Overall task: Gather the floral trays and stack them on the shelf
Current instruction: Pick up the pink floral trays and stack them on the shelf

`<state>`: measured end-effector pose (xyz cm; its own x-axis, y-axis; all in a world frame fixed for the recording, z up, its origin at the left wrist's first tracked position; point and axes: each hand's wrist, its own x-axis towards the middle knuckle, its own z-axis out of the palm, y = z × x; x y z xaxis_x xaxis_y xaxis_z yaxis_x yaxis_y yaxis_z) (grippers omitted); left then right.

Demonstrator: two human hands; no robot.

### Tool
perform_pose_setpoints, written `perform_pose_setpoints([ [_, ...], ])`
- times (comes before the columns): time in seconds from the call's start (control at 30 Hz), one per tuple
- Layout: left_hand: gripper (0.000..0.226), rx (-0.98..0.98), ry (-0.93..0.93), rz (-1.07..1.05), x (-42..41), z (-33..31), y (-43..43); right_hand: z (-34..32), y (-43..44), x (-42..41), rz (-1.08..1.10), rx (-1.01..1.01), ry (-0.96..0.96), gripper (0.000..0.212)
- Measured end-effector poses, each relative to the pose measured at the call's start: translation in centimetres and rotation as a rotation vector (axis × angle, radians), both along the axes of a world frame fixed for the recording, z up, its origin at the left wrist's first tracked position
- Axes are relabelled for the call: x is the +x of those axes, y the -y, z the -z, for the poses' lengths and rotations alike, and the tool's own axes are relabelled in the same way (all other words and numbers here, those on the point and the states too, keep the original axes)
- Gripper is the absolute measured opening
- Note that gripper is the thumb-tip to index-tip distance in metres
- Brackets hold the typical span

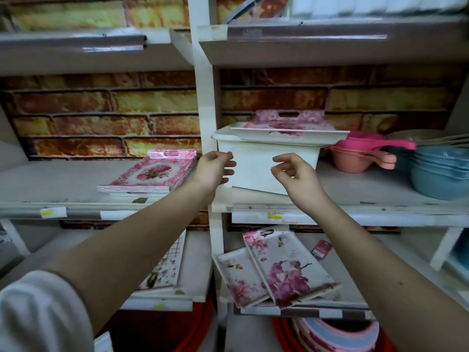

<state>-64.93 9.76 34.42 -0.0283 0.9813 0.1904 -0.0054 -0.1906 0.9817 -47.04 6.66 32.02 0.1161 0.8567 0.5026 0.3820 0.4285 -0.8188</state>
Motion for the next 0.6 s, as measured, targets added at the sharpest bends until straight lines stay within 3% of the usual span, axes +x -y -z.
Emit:
perform_pose_setpoints([
  [0.43,0.026,-0.107,-0.007,0.080,4.8,-0.9,-2.2,-0.5,-0.5,6.1,0.098,0.013,-0.256,0.011],
  [0.6,0.050,-0.135,0.090,0.071,6.0,-1.6,-5.6,-0.9,-2.5,7.8,0.178,-0.014,-0.310,0.009],
])
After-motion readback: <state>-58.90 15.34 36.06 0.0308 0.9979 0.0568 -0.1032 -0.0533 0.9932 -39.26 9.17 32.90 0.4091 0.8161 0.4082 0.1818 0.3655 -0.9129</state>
